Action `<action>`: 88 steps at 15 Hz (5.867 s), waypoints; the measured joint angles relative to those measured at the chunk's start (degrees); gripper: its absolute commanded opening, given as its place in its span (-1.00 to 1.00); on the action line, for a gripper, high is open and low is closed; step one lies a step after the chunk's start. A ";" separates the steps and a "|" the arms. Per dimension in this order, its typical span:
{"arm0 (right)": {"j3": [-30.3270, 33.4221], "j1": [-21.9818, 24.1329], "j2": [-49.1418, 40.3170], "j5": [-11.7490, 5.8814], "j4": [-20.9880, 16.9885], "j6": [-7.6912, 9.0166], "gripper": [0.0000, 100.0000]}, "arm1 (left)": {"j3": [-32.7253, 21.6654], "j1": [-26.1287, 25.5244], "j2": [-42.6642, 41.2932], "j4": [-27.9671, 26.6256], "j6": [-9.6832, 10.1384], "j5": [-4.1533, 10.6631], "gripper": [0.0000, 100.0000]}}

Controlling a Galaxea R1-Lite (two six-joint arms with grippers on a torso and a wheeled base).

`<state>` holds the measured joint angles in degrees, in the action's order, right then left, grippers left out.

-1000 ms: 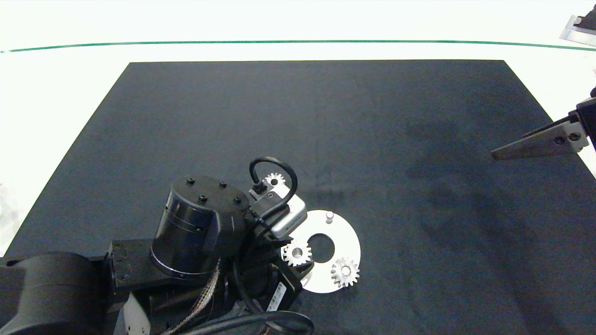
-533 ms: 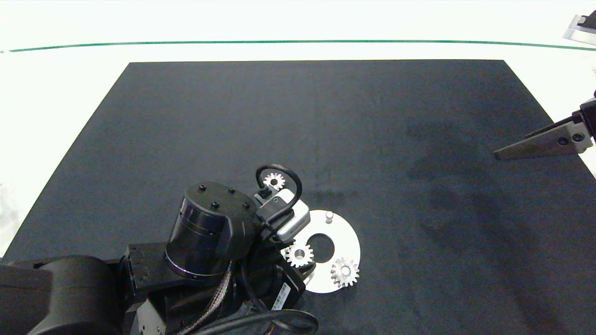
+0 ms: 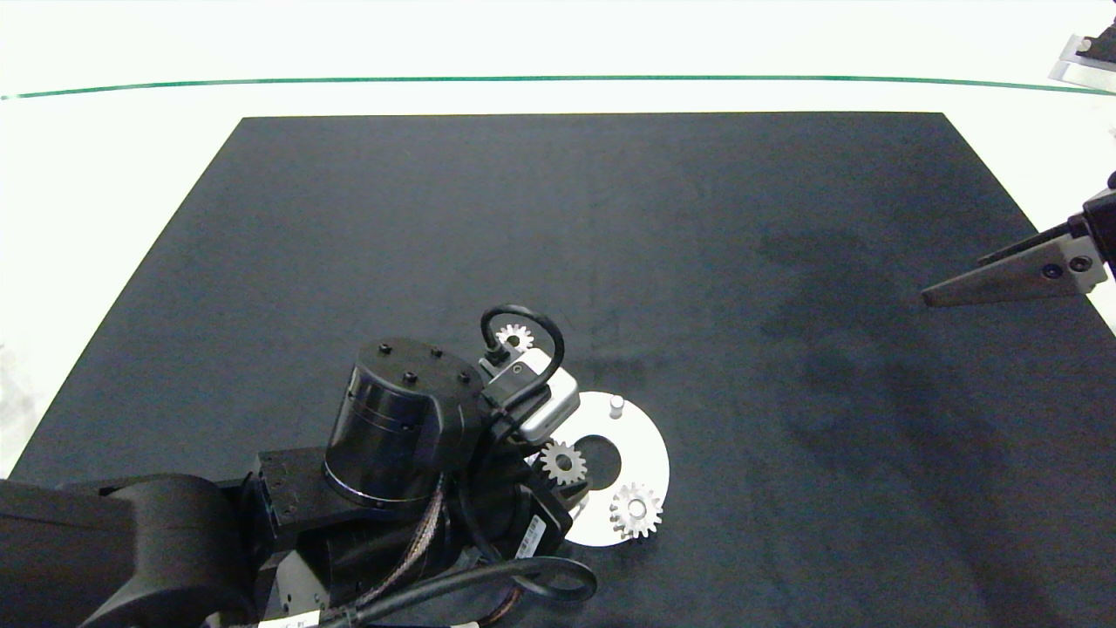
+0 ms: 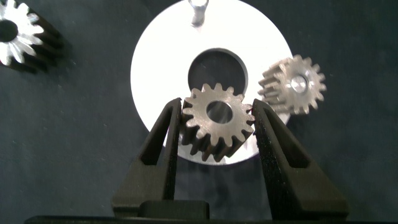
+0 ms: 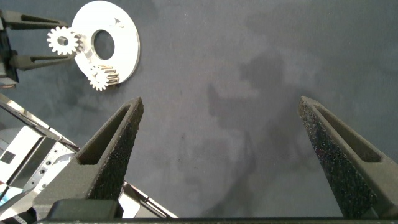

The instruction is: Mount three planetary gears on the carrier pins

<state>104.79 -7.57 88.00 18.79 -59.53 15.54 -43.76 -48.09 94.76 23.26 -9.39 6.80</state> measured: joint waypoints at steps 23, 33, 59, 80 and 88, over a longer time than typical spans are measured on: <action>0.04 -0.23 0.04 0.76 0.02 0.60 1.00 | 0.50 4.57 -3.25 -0.06 -2.95 0.17 -0.56; -0.02 -0.34 0.04 1.30 0.00 0.71 1.00 | 2.78 4.94 -4.99 -0.37 -2.90 0.09 -0.56; 0.12 -0.13 0.15 1.35 0.10 0.71 1.00 | 2.89 4.33 -3.13 3.23 -2.35 0.30 -0.56; 0.39 -0.15 0.28 1.39 0.51 0.71 1.00 | 6.23 3.47 -4.13 5.95 -2.57 0.41 -0.56; 0.39 -0.15 0.44 1.37 0.60 0.71 1.00 | 6.50 3.33 -3.94 5.86 -3.21 0.48 -0.56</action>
<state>105.18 -7.72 88.44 20.15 -58.93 16.25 -37.27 -44.76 90.82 29.12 -12.59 7.28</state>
